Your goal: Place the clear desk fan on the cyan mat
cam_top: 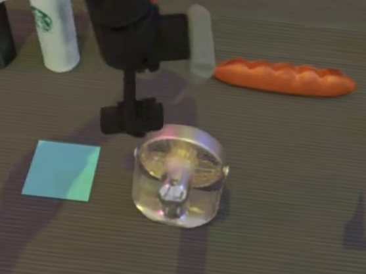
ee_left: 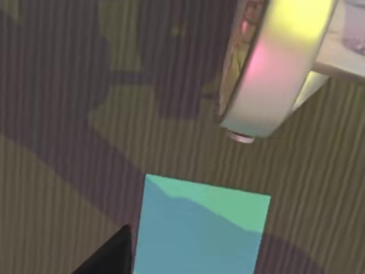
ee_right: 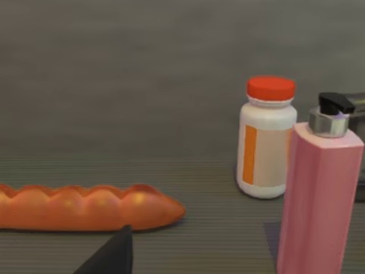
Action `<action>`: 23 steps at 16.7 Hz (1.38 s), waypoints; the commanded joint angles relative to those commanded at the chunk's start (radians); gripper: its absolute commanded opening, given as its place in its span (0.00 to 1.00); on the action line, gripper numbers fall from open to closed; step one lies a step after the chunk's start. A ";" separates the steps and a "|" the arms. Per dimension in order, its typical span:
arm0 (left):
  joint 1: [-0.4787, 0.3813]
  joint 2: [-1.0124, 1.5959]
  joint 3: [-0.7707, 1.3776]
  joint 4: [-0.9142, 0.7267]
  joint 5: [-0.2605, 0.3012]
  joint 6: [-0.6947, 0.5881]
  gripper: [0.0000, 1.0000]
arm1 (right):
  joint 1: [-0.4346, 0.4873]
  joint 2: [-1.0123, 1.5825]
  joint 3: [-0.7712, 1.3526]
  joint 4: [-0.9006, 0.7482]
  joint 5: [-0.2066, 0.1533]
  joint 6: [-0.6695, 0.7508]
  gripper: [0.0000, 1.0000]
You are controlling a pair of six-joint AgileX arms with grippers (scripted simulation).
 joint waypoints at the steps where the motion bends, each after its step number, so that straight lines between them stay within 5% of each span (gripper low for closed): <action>1: -0.019 0.070 0.073 -0.040 -0.002 0.032 1.00 | 0.000 0.000 0.000 0.000 0.000 0.000 1.00; 8: -0.088 0.335 0.356 -0.179 -0.016 0.152 1.00 | 0.000 0.000 0.000 0.000 0.000 0.000 1.00; 23: -0.086 0.315 0.126 0.031 -0.016 0.154 1.00 | 0.000 0.000 0.000 0.000 0.000 0.000 1.00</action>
